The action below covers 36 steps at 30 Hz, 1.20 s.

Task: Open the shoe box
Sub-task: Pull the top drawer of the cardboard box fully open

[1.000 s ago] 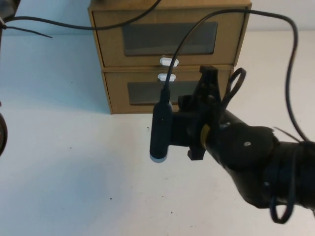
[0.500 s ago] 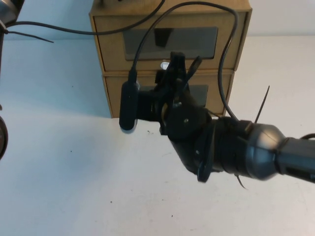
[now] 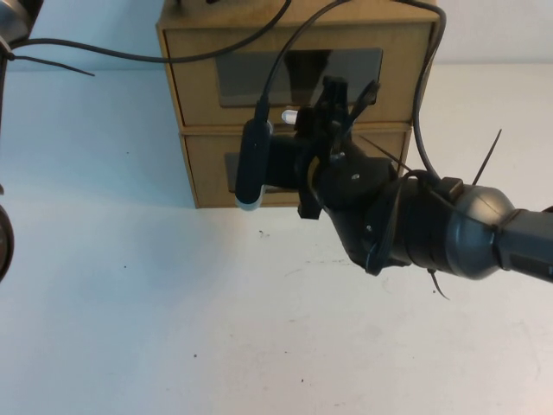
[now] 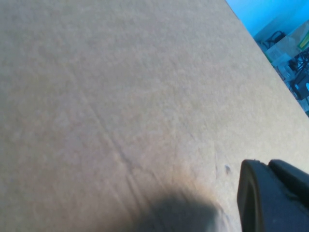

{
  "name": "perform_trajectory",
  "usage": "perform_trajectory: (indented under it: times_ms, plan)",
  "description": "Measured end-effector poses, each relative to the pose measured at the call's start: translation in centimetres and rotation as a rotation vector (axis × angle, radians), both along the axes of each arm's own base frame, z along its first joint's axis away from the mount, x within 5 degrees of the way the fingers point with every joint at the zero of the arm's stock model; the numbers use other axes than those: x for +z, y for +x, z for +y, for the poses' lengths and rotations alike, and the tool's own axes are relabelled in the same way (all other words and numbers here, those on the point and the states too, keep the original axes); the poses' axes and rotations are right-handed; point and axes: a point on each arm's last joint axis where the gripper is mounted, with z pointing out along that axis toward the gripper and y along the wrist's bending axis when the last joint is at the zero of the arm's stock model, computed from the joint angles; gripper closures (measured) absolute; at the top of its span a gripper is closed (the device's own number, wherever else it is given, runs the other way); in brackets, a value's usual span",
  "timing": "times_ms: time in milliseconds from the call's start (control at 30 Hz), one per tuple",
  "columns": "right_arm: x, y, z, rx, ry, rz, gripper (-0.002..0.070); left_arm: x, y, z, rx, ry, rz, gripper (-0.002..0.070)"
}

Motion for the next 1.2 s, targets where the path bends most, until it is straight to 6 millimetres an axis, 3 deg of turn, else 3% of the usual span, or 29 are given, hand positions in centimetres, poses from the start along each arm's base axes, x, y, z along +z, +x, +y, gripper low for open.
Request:
perform_trajectory:
  times_ms: [300,800,1200]
  plan:
    - [1.4,0.8,0.2,0.019,0.039,-0.027,0.0425,0.0,-0.1,0.0,0.001,0.000,0.020,0.0679]
    - [1.4,2.2,-1.4,0.008,0.047,-0.014,0.0425,0.0,-0.2,0.0,0.010,-0.011,0.049,0.0679]
    - [1.3,-0.8,1.3,-0.052,0.064,-0.007,0.0425,0.0,-0.2,0.0,0.010,-0.012,0.050,0.0679]
